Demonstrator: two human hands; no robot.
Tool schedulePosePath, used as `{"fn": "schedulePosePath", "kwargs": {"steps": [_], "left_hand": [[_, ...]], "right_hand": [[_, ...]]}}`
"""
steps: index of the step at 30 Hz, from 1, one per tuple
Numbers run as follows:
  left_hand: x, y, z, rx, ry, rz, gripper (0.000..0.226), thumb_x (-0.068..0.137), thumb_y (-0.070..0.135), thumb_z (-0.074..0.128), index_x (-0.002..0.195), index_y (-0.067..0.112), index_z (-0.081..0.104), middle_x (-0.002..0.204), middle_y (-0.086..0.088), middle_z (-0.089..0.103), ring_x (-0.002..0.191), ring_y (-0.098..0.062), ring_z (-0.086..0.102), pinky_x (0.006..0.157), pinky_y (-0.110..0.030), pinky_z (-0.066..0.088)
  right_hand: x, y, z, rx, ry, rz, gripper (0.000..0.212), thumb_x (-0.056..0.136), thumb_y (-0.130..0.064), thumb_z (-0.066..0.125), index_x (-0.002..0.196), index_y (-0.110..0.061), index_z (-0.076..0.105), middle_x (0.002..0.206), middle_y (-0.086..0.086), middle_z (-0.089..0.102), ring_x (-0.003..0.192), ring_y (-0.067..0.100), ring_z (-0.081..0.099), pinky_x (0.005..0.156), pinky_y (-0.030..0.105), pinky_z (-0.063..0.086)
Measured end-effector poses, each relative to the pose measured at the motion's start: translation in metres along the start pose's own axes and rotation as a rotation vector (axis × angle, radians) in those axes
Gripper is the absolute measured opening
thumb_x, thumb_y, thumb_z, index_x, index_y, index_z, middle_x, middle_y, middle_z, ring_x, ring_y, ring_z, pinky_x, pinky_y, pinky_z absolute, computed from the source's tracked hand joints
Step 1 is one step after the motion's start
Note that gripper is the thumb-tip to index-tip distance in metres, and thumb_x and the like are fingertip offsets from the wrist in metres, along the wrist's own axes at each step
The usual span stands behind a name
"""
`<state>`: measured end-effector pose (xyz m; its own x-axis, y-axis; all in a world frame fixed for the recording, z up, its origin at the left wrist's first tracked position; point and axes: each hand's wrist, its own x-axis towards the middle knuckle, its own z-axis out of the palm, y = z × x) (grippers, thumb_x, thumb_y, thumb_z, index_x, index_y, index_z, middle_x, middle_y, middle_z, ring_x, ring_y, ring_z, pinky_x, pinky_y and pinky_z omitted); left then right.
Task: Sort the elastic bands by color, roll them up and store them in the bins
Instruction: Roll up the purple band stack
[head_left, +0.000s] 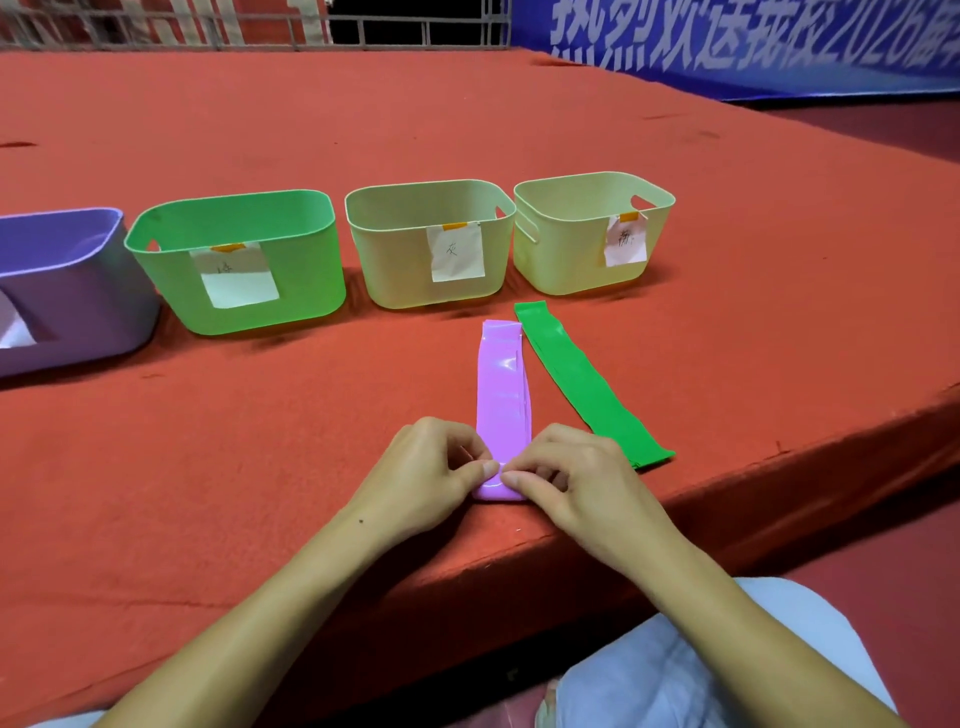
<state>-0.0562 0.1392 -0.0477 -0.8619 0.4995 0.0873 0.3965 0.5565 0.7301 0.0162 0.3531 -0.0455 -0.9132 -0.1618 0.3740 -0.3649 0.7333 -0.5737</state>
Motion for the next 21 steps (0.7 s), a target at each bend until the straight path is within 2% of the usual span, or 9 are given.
{"fn": "schedulePosePath", "kwargs": {"steps": [2, 4, 6, 9, 13, 15, 17, 21], "left_hand": [[0.001, 0.001, 0.001, 0.021, 0.022, -0.029, 0.014, 0.093, 0.031, 0.077, 0.08, 0.031, 0.077, 0.07, 0.015, 0.072, 0.064, 0.001, 0.061, 0.065, -0.029, 0.049], [0.001, 0.002, 0.001, 0.02, 0.035, -0.05, 0.017, 0.093, 0.032, 0.077, 0.077, 0.03, 0.077, 0.066, 0.017, 0.069, 0.061, 0.003, 0.059, 0.063, -0.027, 0.044], [-0.001, 0.004, -0.002, 0.022, 0.043, -0.057, 0.017, 0.094, 0.034, 0.076, 0.078, 0.03, 0.077, 0.068, 0.017, 0.07, 0.064, 0.002, 0.061, 0.064, -0.026, 0.045], [-0.006, 0.006, -0.003, 0.044, 0.064, -0.007, 0.019, 0.096, 0.037, 0.075, 0.078, 0.032, 0.076, 0.071, 0.017, 0.07, 0.07, 0.001, 0.062, 0.065, -0.021, 0.04], [-0.016, 0.006, -0.004, 0.043, 0.176, 0.134, 0.006, 0.096, 0.038, 0.076, 0.094, 0.034, 0.08, 0.09, 0.013, 0.064, 0.082, -0.007, 0.061, 0.073, -0.02, 0.041], [-0.019, 0.008, -0.006, 0.023, 0.153, 0.213, 0.004, 0.097, 0.036, 0.077, 0.099, 0.034, 0.08, 0.096, 0.013, 0.066, 0.083, -0.011, 0.062, 0.074, -0.023, 0.046], [-0.02, 0.008, -0.009, 0.049, 0.103, 0.28, 0.008, 0.097, 0.04, 0.076, 0.102, 0.034, 0.078, 0.104, 0.015, 0.066, 0.087, -0.013, 0.065, 0.075, -0.029, 0.052], [-0.019, -0.001, -0.012, 0.255, 0.063, 0.337, 0.025, 0.094, 0.047, 0.074, 0.117, 0.04, 0.07, 0.122, 0.025, 0.062, 0.109, -0.004, 0.062, 0.085, -0.037, 0.055]], "right_hand": [[-0.002, 0.002, 0.0, -0.065, -0.023, -0.01, 0.026, 0.092, -0.051, 0.072, 0.101, -0.029, 0.082, 0.091, -0.015, 0.063, 0.076, 0.005, 0.06, 0.07, 0.032, 0.053], [-0.005, 0.005, 0.0, -0.168, -0.057, -0.053, 0.036, 0.09, -0.053, 0.074, 0.113, -0.027, 0.08, 0.096, -0.012, 0.062, 0.083, 0.011, 0.061, 0.074, 0.036, 0.055], [-0.008, 0.007, 0.002, -0.234, -0.062, -0.072, 0.037, 0.091, -0.05, 0.075, 0.118, -0.025, 0.078, 0.102, -0.009, 0.059, 0.089, 0.016, 0.059, 0.078, 0.038, 0.055], [-0.008, 0.004, 0.002, -0.235, -0.065, -0.05, 0.037, 0.096, -0.055, 0.064, 0.117, -0.027, 0.077, 0.109, -0.01, 0.05, 0.092, 0.015, 0.055, 0.08, 0.033, 0.051], [-0.005, 0.002, 0.001, -0.229, -0.084, -0.045, 0.04, 0.1, -0.056, 0.056, 0.116, -0.027, 0.077, 0.099, -0.012, 0.055, 0.088, 0.014, 0.057, 0.079, 0.037, 0.052], [-0.004, 0.001, 0.001, -0.212, -0.091, -0.032, 0.038, 0.101, -0.056, 0.054, 0.113, -0.028, 0.078, 0.098, -0.012, 0.056, 0.088, 0.015, 0.058, 0.079, 0.039, 0.051], [-0.003, 0.002, 0.0, -0.186, -0.09, -0.018, 0.036, 0.102, -0.055, 0.056, 0.109, -0.027, 0.078, 0.096, -0.011, 0.056, 0.086, 0.014, 0.058, 0.078, 0.04, 0.051], [-0.003, 0.002, -0.002, -0.098, -0.078, 0.0, 0.029, 0.102, -0.051, 0.062, 0.108, -0.028, 0.079, 0.093, -0.012, 0.055, 0.082, 0.008, 0.057, 0.076, 0.037, 0.05]]}}
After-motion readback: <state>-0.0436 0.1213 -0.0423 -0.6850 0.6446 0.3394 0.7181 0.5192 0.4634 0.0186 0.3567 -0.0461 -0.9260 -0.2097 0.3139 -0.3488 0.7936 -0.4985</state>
